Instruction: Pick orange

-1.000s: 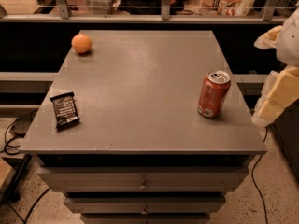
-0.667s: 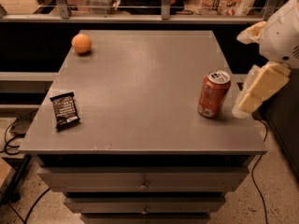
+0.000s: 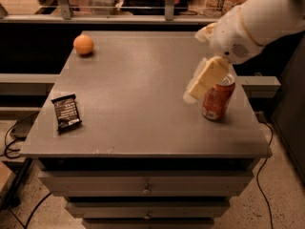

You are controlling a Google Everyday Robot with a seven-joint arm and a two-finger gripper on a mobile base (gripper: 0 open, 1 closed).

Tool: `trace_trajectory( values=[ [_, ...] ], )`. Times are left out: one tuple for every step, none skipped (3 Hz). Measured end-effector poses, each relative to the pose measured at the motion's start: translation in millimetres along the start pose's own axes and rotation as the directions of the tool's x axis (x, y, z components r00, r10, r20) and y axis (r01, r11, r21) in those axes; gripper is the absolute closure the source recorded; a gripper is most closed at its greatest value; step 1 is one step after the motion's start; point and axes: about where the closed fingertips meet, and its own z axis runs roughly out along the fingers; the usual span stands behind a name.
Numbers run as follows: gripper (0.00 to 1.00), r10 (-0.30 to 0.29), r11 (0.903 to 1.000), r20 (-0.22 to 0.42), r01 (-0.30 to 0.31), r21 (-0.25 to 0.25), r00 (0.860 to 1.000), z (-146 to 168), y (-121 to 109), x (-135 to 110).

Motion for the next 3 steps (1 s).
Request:
trace_trajectory(
  values=[
    [0.00, 0.027, 0.9987, 0.055, -0.024, -0.045, 0.998, 38.7, -11.7, -15.2],
    [0.00, 0.085, 0.9910, 0.137, -0.070, -0.115, 0.987, 90.4, -28.0, -37.0],
    [0.00, 0.085, 0.9910, 0.137, -0.070, -0.115, 0.987, 90.4, -28.0, -37.0]
  ],
)
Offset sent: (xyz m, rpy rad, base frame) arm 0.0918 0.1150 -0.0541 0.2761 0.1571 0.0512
